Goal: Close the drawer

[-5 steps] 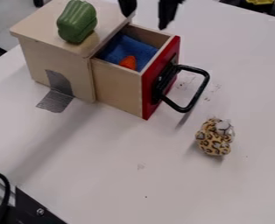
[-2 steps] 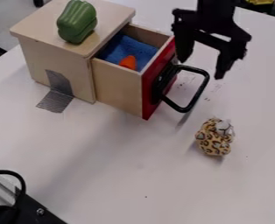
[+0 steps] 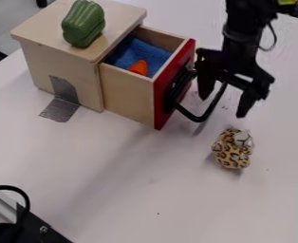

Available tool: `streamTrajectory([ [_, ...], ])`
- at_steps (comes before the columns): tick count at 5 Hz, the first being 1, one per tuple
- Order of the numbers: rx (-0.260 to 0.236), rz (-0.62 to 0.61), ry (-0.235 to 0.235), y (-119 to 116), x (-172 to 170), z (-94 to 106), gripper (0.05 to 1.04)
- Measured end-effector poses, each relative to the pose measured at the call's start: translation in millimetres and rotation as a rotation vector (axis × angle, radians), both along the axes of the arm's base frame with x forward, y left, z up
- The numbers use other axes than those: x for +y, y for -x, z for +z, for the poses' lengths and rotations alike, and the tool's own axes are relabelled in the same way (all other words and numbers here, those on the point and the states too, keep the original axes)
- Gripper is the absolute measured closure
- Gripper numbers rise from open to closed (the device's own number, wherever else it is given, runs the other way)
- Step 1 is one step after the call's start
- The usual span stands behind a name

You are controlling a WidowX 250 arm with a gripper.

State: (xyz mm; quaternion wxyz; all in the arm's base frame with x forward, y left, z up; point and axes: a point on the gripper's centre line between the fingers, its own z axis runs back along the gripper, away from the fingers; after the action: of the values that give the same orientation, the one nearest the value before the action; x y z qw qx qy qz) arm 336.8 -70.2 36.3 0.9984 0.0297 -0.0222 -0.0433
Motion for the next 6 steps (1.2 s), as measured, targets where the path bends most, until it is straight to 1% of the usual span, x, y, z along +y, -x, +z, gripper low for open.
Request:
streamTrajectory([
  [1, 0.023, -0.007, -0.07, -3, -2, -17.8, 0.132],
  [2, 0.051, -0.023, -0.123, -2, -2, -30.8, 0.384],
  [3, 0.043, -0.027, -0.136, -2, -3, -31.8, 0.697],
  [4, 0.045, -0.005, -0.151, 0, 0, -31.2, 0.896],
  [5, 0.056, 0.041, -0.135, 3, 10, -28.8, 0.942],
  [6, 0.07, 0.086, -0.107, 3, 18, -27.6, 0.957],
])
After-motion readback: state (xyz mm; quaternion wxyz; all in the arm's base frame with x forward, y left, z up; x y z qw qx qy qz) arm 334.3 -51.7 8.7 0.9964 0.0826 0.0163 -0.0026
